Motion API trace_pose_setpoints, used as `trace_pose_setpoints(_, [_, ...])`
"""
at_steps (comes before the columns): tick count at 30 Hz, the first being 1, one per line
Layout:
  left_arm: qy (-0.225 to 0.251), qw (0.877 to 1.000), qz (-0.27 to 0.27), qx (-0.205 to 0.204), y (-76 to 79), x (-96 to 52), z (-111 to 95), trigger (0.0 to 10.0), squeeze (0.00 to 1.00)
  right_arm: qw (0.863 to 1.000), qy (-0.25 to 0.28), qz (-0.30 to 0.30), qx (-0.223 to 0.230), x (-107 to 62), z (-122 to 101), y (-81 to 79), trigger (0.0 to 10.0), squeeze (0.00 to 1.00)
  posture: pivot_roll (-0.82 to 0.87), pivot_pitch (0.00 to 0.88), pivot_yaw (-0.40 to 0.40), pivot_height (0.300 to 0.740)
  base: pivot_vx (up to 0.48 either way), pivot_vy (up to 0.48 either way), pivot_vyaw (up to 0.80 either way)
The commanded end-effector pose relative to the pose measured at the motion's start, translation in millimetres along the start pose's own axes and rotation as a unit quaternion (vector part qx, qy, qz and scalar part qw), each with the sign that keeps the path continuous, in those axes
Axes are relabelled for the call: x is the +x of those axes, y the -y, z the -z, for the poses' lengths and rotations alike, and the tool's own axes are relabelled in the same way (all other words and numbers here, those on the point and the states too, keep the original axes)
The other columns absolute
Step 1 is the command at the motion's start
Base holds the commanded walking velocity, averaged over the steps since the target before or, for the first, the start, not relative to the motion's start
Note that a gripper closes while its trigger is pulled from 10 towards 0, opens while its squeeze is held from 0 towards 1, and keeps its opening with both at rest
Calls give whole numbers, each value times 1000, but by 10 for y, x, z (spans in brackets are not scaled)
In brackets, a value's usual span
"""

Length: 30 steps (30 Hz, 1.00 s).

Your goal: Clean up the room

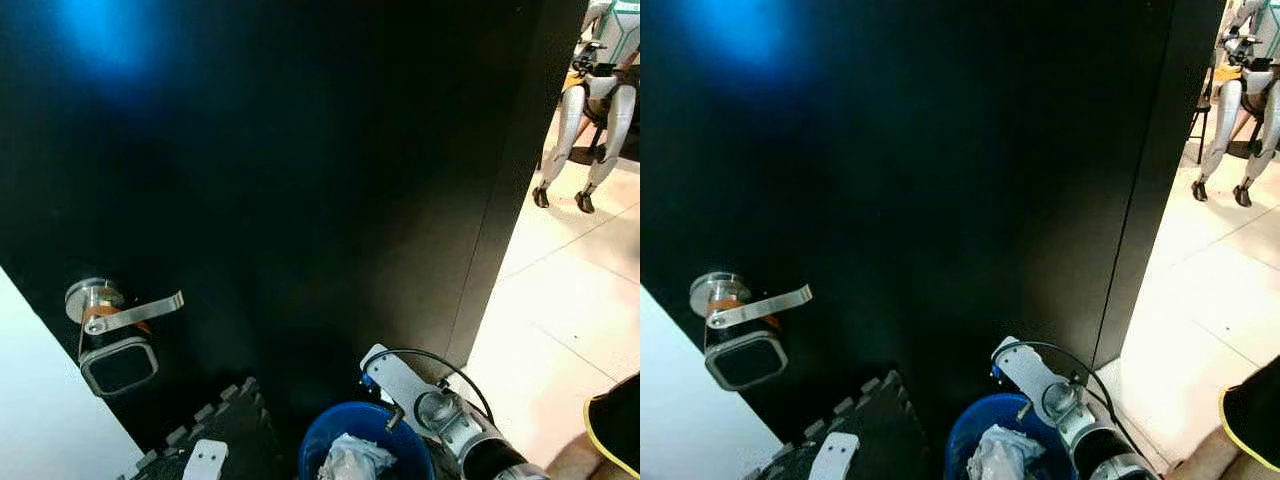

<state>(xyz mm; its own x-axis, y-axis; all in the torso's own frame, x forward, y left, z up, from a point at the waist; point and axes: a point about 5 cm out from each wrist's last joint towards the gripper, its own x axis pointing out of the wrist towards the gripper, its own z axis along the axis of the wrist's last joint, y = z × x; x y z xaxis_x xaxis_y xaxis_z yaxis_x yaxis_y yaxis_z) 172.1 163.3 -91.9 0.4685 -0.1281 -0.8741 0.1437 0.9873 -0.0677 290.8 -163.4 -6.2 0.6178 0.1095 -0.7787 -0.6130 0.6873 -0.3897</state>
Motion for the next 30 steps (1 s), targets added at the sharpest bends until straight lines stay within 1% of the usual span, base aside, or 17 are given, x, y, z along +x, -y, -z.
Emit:
trace_pose_setpoints(1, [-8, 1000, 2, 0, 78, 12, 34, 10000, 0, 1000, -10, 12, -10, -4, -34, 63, 10000, 0, -52, 0, 49, 720, 0, -465, 0])
trace_pose_setpoints(2, [-8, 1000, 2, 0, 78, 12, 34, 10000, 0, 1000, -10, 12, -10, -4, -34, 63, 10000, 0, -52, 0, 49, 720, 0, -465, 0])
trace_pose_setpoints(4, [-10, 1000, 3, -10, 175, 23, 71, 10000, 0, 999, -25, 39, -9, 0, -46, 108, 10000, 0, -50, 0, 47, 720, 0, 0, 0])
trace_pose_setpoints(6, [-12, 1000, 3, -9, 204, 26, 85, 10000, 0, 999, -26, 40, -16, 2, -58, 114, 10000, 0, -50, 0, 46, 720, 0, 0, 0])
trace_pose_setpoints(12, [-13, 1000, 2, -10, 229, 28, 101, 10000, 0, 999, -19, 17, -26, 13, -137, 78, 10000, 0, -50, 0, 44, 720, 0, 0, 0])
trace_pose_setpoints(13, [-13, 1000, 2, -11, 229, 28, 99, 10000, 0, 1000, -17, 13, -22, 16, -157, 73, 10000, 984, -45, 0, 37, 720, 0, 0, 0])
trace_pose_setpoints(14, [-13, 1000, 2, -11, 229, 28, 99, 10000, 0, 1000, -17, 13, -22, 16, -157, 73, 10000, 984, -45, 0, 37, 720, 0, 0, 0])
trace_pose_setpoints(17, [-4, 1000, -4, -14, 84, 13, 34, 10000, 0, 1000, -6, 11, -4, 25, -266, 74, 10000, 1000, -37, 0, 31, 720, 0, 0, 0])
trace_pose_setpoints(20, [-3, 1000, -6, -14, 41, 7, 26, 10000, 0, 1000, -3, 8, 1, 26, -281, 67, 10000, 1000, -37, 0, 31, 720, 0, 0, 0])
trace_pose_setpoints(21, [-3, 1000, -10, -14, -41, -8, 18, 10000, 0, 1000, 1, 2, 6, 27, -299, 58, 10000, 1000, -37, 0, 31, 720, 0, 0, 0])
trace_pose_setpoints(22, [-3, 1000, -10, -14, -41, -8, 18, 10000, 0, 1000, 1, 2, 6, 27, -299, 58, 10000, 1000, -37, 0, 31, 720, 0, 0, 0])
trace_pose_setpoints(24, [-3, 1000, -22, -12, -272, -60, 7, 10000, 0, 1000, 11, -17, 18, 30, -328, 20, 10000, 1000, -38, 0, 31, 720, 0, 0, 0])
trace_pose_setpoints(25, [-3, 1000, -22, -12, -272, -60, 7, 10000, 0, 1000, 11, -17, 18, 30, -328, 20, 10000, 1000, -38, 0, 31, 720, 0, 0, 0])
trace_pose_setpoints(26, [-4, 1000, -28, -11, -377, -89, 6, 10000, 0, 999, 13, -23, 23, 29, -319, 12, 10000, 1000, -40, 0, 32, 720, 0, 0, 0])
trace_pose_setpoints(27, [-4, 1000, -28, -11, -377, -89, 6, 10000, 0, 999, 13, -23, 23, 29, -319, 12, 10000, 1000, -40, 0, 32, 720, 0, 0, 0])
trace_pose_setpoints(29, [-6, 999, -33, -10, -451, -111, 6, 10000, 0, 999, 11, -23, 31, 26, -286, 27, 10000, 1000, -41, 0, 32, 720, 0, 0, 0])
trace_pose_setpoints(30, [-8, 999, -37, -8, -492, -123, 6, 10000, 0, 999, 8, -17, 45, 19, -229, 68, 10000, 1000, -44, 0, 33, 720, 0, 0, 0])
